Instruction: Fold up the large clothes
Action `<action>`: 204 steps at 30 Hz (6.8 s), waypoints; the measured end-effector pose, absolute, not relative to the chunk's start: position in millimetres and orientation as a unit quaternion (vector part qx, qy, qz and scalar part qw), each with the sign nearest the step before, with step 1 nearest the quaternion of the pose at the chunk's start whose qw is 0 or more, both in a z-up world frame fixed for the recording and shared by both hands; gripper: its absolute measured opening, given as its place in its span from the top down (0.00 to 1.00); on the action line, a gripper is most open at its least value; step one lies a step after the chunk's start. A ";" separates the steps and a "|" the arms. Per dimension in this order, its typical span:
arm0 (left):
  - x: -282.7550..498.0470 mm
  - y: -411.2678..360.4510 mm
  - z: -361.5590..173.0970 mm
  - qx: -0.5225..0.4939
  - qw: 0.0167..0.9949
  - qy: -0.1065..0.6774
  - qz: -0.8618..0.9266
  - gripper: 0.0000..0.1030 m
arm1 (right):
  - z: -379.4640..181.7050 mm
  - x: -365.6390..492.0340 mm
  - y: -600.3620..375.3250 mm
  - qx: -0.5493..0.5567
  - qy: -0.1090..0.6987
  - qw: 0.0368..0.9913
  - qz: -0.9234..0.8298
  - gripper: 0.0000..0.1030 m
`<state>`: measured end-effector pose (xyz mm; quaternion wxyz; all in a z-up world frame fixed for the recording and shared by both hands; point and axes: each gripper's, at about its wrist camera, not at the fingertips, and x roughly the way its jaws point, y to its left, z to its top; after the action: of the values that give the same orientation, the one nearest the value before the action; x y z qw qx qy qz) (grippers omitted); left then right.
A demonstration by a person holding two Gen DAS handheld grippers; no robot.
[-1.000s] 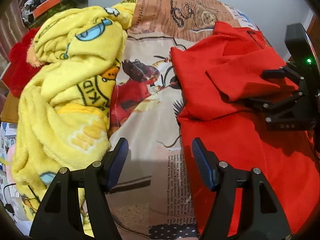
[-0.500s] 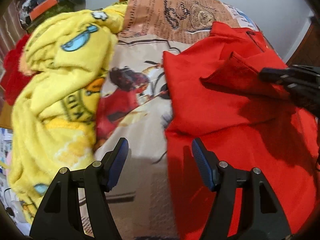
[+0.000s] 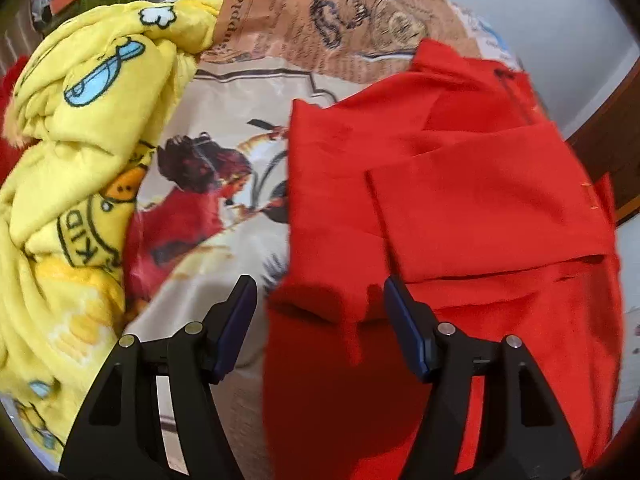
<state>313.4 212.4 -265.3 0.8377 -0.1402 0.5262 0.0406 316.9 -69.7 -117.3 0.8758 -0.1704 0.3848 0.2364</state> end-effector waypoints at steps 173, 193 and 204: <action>333.9 91.8 -222.4 -0.007 0.885 0.465 0.036 0.26 | -208.8 398.1 -332.8 0.199 0.518 0.832 0.030 0.94; 278.5 122.8 -162.4 -0.033 0.909 0.414 0.024 0.26 | -40.8 330.3 -164.4 0.077 0.415 0.885 0.196 0.96; 280.2 118.6 -171.4 -0.034 0.904 0.425 0.021 0.26 | -114.1 345.8 -238.7 0.129 0.502 0.849 0.098 0.58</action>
<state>280.2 118.6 -171.4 0.9044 -0.0337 0.4249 0.0206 345.8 -238.7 -114.1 0.8493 0.1294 0.5022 0.0981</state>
